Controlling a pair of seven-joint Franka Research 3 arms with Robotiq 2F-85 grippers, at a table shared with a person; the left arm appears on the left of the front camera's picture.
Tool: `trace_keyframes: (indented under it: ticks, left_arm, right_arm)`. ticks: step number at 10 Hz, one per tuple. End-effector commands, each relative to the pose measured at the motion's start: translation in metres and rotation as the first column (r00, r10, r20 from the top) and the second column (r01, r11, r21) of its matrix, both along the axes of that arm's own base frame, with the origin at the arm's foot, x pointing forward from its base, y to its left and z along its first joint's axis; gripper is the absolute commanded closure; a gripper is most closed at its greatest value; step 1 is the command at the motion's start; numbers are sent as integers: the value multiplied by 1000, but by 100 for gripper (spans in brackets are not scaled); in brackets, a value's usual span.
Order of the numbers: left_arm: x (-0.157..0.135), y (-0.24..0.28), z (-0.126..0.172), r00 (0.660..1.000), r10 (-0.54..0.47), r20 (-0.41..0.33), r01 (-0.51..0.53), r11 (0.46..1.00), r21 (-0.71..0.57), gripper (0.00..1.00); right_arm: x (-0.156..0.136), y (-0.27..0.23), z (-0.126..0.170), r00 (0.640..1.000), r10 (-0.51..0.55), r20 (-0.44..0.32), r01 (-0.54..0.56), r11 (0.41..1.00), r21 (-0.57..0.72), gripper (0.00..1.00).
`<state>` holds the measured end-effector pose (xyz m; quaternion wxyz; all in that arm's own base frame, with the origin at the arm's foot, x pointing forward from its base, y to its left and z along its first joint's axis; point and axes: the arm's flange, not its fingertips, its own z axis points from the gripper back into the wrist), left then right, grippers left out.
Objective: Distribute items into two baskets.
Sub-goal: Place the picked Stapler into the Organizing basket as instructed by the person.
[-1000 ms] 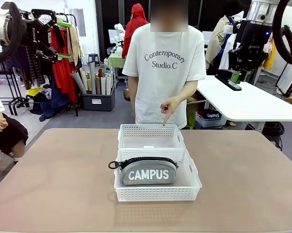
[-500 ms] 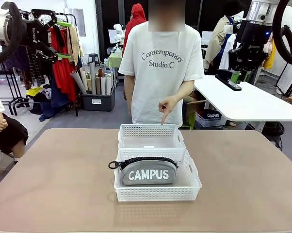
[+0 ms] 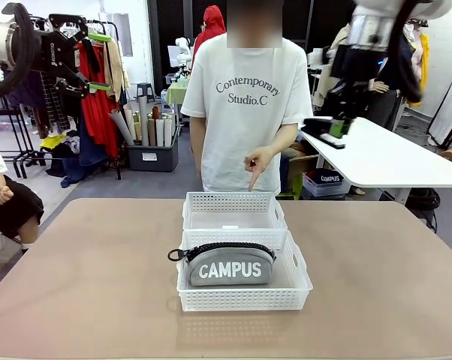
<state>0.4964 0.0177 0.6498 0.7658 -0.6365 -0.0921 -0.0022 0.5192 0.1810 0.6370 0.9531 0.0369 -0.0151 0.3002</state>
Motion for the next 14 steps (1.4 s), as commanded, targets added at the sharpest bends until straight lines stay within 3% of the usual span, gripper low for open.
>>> trace_keyframes:
  ticks: [1,3,4,6,8,10,12,14]
  left_arm:
    - [-2,0,1,1000,1,0,-1,1000,0,0]
    - [-2,0,1,1000,1,0,-1,1000,0,0]
    - [-2,0,1,1000,1,0,-1,1000,0,0]
    - [-2,0,1,1000,1,0,-1,1000,0,0]
    - [-2,0,1,1000,1,0,-1,1000,0,0]
    - [-2,0,1,1000,1,0,-1,1000,0,0]
    - [-2,0,1,1000,1,0,-1,1000,0,0]
    - [-2,0,1,1000,1,0,-1,1000,0,0]
  right_arm:
    - [24,32,6,974,227,8,-225,971,-86,100]
    - [35,78,-14,889,456,-32,-457,881,-121,100]
    - [37,99,-26,829,555,-65,-559,819,-130,100]
    - [39,133,-60,714,695,-85,-698,699,-152,100]
    - [42,151,-101,627,778,-39,-770,612,-183,100]
    - [46,164,-143,601,800,5,-785,591,-185,100]
    - [57,171,-175,591,799,108,-764,598,-242,100]
    - [69,173,-190,596,798,89,-772,600,-211,100]
